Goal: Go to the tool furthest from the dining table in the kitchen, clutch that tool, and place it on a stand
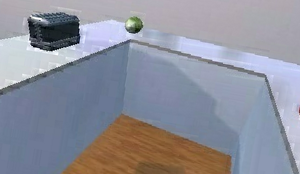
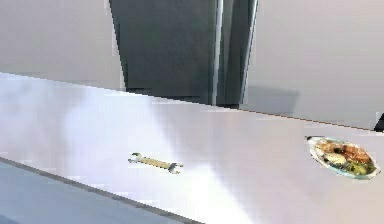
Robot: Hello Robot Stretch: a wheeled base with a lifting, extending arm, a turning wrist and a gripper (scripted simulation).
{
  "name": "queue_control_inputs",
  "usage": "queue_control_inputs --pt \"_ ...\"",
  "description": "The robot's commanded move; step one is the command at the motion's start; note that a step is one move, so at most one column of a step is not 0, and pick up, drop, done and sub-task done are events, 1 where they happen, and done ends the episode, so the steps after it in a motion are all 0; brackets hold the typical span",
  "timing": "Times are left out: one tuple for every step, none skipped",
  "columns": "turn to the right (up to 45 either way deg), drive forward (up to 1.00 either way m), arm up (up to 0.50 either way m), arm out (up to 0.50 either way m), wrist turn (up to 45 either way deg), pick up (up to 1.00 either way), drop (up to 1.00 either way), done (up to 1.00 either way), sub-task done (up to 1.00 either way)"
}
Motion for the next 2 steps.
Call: queue_control_inputs --pt "0.0 0.00 0.38 0.00 0.0 0.00 0.00 0.00 0.00" --pt "0.0 0.00 0.00 0.16 0.0 0.00 0.00 0.00 0.00"
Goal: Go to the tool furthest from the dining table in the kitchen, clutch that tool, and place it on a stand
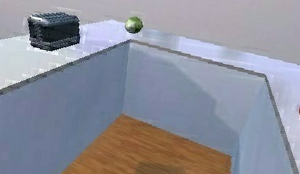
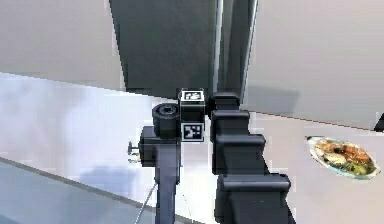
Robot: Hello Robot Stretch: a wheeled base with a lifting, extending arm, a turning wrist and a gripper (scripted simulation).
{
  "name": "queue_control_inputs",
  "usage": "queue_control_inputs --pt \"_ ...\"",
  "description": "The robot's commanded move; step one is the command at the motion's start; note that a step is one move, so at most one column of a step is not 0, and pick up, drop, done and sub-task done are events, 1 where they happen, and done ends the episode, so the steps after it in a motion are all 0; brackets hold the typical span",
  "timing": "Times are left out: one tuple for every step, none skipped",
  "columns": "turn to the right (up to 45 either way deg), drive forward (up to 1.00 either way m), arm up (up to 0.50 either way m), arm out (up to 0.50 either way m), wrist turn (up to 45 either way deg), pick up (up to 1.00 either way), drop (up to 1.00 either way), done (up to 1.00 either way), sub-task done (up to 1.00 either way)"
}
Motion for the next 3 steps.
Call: queue_control_inputs --pt "0.0 0.00 0.00 0.00 45.0 0.00 0.00 0.00 0.00" --pt "0.0 0.00 0.00 0.00 45.0 0.00 0.00 0.00 0.00" --pt "0.0 0.00 0.00 0.00 45.0 0.00 0.00 0.00 0.00"
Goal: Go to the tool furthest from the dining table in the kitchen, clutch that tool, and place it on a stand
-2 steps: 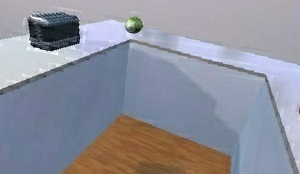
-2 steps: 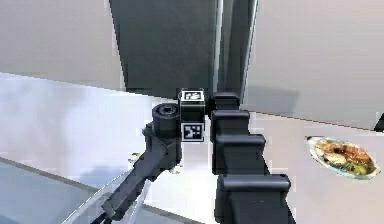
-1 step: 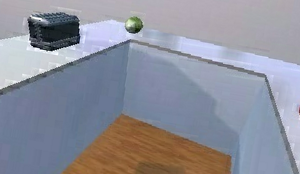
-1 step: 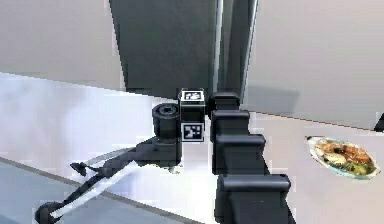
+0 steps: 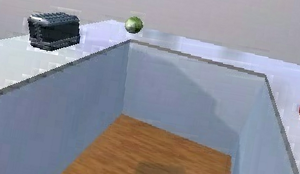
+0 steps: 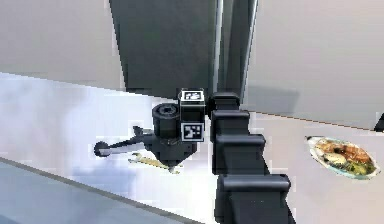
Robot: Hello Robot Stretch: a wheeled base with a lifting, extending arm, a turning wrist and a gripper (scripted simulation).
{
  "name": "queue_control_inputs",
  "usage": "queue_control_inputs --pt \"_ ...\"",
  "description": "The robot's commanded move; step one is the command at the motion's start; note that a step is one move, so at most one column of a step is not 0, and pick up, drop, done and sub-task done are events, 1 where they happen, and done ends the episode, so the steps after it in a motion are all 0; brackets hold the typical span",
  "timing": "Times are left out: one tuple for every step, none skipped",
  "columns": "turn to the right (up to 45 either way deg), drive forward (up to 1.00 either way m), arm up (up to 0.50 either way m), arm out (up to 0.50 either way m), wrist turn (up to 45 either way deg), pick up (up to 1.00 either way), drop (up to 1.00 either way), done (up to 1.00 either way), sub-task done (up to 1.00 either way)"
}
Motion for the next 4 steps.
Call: queue_control_inputs --pt "0.0 0.00 0.00 0.00 39.0 0.00 0.00 0.00 0.00" --pt "0.0 0.00 -0.16 0.00 0.0 0.00 0.00 0.00 0.00" --pt "0.0 0.00 0.00 0.00 0.0 1.00 0.00 0.00 0.00" --pt "0.0 0.00 0.10 0.00 0.0 0.00 0.00 0.00 0.00"
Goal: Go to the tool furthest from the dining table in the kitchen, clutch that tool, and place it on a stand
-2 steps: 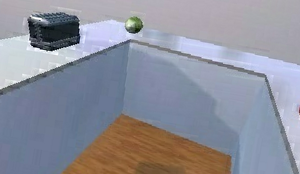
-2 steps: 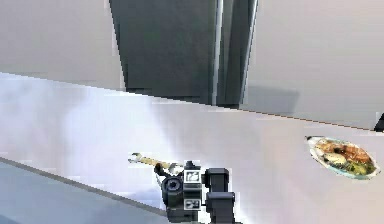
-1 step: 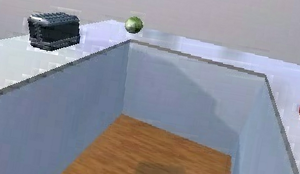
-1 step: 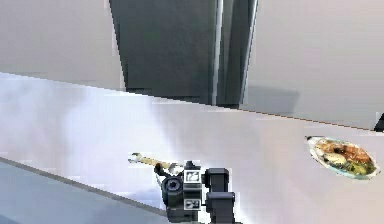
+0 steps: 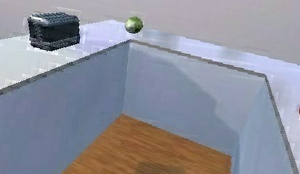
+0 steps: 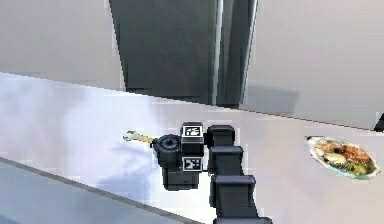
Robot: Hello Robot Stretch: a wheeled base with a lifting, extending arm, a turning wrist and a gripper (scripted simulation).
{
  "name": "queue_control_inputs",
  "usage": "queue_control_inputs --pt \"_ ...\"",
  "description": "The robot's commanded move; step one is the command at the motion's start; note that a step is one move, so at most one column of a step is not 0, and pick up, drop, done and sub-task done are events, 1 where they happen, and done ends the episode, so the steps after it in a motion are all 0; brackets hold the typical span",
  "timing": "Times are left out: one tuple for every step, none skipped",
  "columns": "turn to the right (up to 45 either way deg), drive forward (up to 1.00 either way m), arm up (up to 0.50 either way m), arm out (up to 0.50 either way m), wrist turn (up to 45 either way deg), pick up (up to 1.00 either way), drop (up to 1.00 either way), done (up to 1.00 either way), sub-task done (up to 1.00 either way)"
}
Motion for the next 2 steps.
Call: queue_control_inputs --pt "0.0 0.00 0.06 0.00 0.0 0.00 0.00 0.00 0.00" --pt "0.0 0.00 0.00 0.00 -45.0 0.00 0.00 0.00 0.00"
